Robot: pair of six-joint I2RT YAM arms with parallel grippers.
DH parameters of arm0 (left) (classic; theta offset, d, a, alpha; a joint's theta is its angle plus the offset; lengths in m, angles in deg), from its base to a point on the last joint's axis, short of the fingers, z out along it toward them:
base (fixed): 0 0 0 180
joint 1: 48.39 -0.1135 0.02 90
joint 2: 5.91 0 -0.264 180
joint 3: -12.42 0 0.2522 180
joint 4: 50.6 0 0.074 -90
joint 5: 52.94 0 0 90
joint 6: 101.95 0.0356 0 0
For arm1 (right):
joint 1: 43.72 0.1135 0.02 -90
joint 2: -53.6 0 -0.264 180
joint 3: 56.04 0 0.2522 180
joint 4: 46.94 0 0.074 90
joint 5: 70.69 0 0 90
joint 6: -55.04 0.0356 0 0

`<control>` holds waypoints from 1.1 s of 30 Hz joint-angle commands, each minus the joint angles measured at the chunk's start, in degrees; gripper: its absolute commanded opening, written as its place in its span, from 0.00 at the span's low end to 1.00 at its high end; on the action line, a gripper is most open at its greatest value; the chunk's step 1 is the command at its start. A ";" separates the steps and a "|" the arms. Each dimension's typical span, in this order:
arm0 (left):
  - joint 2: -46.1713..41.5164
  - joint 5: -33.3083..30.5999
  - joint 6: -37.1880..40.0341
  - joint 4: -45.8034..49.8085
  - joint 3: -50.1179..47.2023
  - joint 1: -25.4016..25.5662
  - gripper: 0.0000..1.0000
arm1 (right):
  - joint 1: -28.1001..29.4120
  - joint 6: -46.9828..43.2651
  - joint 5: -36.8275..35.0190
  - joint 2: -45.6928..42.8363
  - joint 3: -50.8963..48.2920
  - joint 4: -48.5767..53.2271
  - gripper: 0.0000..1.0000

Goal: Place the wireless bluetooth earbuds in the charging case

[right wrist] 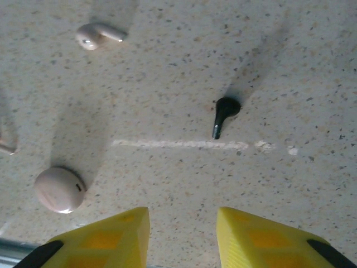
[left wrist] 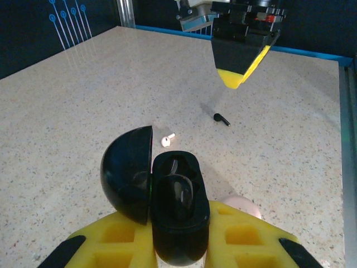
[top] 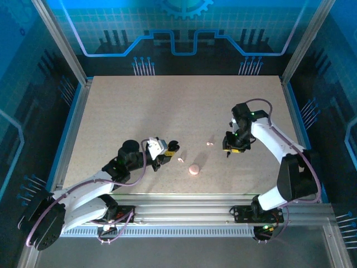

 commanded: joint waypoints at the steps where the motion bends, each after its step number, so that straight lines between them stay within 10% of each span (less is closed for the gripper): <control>1: -0.60 -0.24 -0.25 0.77 1.04 0.46 0.15 | -1.50 -0.52 -3.40 3.38 2.00 2.59 0.37; 33: -1.64 -1.43 -0.42 2.04 1.27 0.47 0.15 | -2.83 -1.05 -2.15 17.04 3.12 -5.03 0.38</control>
